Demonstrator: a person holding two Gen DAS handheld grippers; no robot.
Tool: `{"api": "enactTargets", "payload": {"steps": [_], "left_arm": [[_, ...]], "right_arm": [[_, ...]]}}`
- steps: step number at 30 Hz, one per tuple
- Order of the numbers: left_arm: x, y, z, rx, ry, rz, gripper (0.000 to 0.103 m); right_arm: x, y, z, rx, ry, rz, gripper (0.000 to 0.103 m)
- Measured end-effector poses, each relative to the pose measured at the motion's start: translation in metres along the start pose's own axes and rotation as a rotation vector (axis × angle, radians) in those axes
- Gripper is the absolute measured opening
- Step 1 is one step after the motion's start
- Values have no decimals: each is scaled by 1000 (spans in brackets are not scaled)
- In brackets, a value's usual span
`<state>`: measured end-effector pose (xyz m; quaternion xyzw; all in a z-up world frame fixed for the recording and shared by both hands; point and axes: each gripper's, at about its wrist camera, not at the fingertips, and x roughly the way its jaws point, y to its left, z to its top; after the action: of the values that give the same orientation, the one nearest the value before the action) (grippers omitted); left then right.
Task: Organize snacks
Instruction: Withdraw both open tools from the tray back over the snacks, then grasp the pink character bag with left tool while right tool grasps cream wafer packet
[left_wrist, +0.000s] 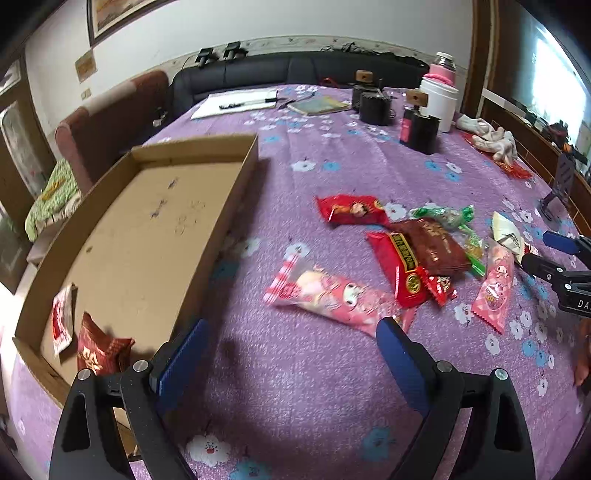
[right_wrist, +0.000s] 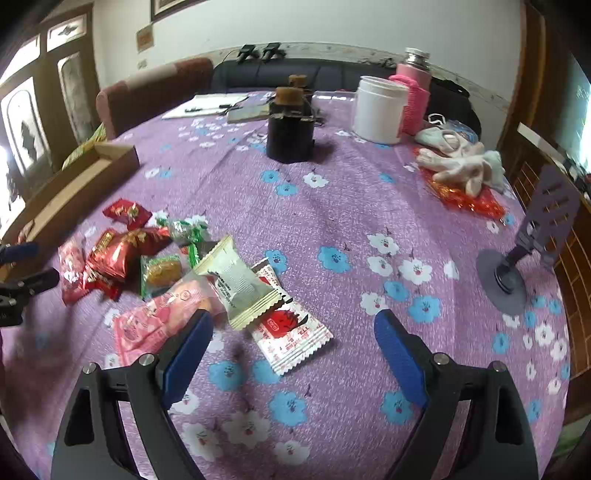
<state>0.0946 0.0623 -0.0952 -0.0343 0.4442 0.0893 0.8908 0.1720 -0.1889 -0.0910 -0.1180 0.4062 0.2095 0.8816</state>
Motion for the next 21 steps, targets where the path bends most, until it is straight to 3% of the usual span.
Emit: {"api": "enactTargets", "payload": {"steps": [6,14,19,21], "left_arm": [[11,-4,12,-77,43,-47,95],[27,-13,25,-180,104,-51,95],[32,-21,23,-172,104,-32,95],[32,-25,23,-156,95,-26,94]], "right_arm": [[7,3,6,-28,-11,47,88],[14,14,19,-56,-30,108,87],[14,17,22,-58,-36,115,71],[14,17,22,-52,-36,126,69]]}}
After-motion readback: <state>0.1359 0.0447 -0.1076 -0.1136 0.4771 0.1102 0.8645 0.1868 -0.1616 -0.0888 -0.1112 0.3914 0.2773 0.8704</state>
